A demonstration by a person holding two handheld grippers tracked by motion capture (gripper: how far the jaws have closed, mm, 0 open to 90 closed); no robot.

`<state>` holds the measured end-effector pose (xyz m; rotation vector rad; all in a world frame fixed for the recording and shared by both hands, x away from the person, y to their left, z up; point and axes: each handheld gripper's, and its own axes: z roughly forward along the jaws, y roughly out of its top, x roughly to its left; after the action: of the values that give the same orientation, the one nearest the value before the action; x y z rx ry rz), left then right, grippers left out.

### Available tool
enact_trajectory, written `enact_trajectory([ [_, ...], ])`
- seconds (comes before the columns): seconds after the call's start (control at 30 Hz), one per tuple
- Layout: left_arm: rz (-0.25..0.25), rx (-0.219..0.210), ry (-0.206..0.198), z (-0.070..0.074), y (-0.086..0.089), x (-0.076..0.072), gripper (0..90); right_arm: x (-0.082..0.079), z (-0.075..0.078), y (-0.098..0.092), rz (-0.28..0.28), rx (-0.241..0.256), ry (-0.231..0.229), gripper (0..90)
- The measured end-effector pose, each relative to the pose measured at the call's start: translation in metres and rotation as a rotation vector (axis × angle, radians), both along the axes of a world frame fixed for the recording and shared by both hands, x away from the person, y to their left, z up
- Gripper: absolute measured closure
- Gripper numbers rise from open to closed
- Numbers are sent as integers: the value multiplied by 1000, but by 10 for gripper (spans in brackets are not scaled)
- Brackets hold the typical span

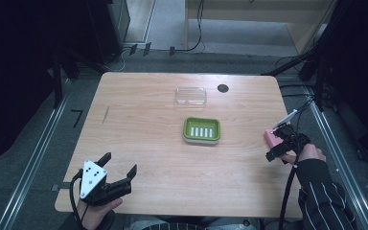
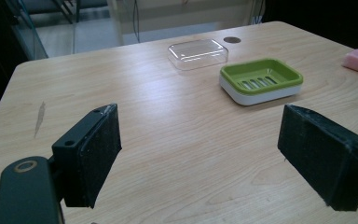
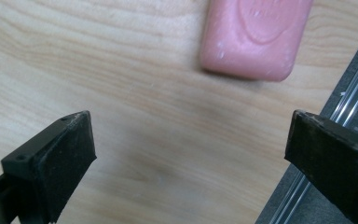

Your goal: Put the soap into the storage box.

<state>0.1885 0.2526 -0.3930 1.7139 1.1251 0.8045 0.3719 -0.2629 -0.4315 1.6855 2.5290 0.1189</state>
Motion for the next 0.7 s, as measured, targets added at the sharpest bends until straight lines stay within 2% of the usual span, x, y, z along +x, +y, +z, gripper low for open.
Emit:
enact_trajectory([
  [0.27,4,-4,-2,0,0,0,137,16,0,-3,8,11,-3,19],
  [0.57,3,-3,-2,0,0,0,137,37,-4,-11,-41,39,13,19],
  [0.7,1,1,-1,0,0,0,137,43,-6,-13,-42,45,13,19],
])
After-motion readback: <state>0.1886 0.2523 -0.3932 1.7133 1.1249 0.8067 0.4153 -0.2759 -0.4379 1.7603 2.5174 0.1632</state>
